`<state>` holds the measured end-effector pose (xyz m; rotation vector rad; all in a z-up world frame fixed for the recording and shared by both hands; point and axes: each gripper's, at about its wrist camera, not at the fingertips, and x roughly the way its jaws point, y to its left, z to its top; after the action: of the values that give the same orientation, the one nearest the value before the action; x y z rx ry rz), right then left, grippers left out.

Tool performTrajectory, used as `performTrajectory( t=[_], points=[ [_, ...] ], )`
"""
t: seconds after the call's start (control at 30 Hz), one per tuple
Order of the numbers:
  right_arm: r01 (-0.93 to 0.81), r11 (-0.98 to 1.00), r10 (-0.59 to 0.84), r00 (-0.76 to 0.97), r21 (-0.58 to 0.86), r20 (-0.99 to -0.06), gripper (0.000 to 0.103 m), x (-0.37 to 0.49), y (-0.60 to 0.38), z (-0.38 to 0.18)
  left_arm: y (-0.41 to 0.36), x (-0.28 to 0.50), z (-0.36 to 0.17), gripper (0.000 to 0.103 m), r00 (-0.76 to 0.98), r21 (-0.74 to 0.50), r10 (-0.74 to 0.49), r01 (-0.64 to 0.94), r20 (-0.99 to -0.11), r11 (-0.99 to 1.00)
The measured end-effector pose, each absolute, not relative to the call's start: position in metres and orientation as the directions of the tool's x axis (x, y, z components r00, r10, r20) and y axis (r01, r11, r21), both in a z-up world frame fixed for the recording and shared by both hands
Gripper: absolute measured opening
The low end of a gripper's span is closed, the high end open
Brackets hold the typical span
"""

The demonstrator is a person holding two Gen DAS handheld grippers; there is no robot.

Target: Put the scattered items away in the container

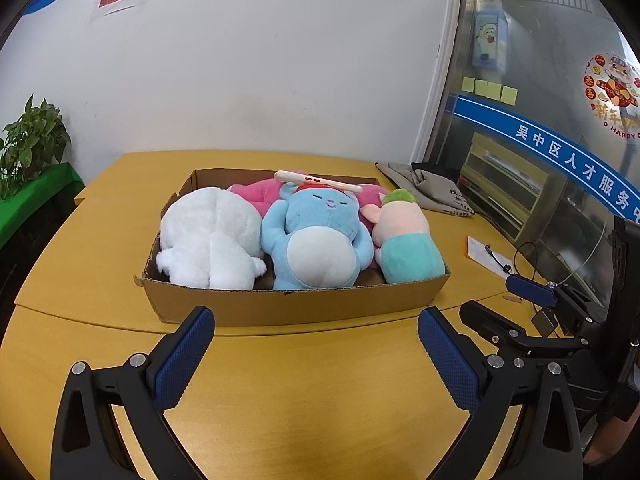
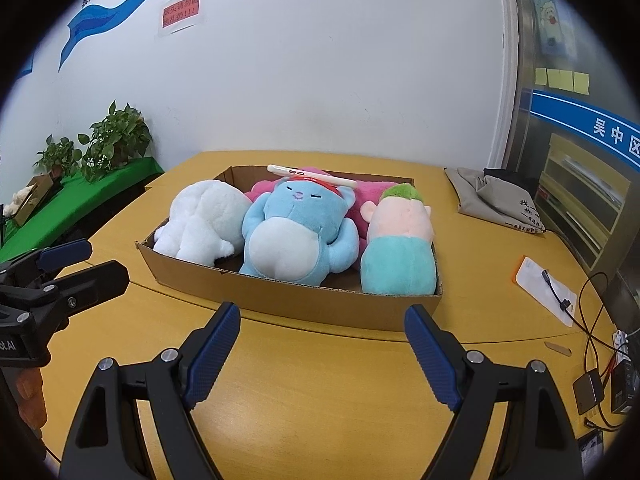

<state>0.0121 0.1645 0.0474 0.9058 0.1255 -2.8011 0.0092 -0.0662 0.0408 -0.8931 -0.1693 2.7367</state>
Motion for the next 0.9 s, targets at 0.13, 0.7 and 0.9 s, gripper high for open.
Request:
performTrajectory(
  t=[0.13, 0.7, 0.9],
  points=[
    [0.212, -0.977, -0.163, -0.791, -0.015, -0.59, 0.084, 0.01, 0.165, 0.047, -0.065, 0.008, 0.04, 0.103, -0.777, -0.183, 0.274, -0.206, -0.567, -0.961],
    [0.215, -0.977, -0.164, -0.779, -0.012, -0.605, 0.084, 0.007, 0.167, 0.04, -0.055, 0.003, 0.034, 0.103, -0.766, -0.17, 0.267, -0.207, -0.585, -0.964],
    [0.209, -0.978, -0.161, -0.78, -0.01, -0.605, 0.084, 0.006, 0.168, 0.038, -0.055, 0.001, 0.031, 0.103, -0.761, -0.164, 0.263, -0.205, -0.593, -0.965]
  ],
)
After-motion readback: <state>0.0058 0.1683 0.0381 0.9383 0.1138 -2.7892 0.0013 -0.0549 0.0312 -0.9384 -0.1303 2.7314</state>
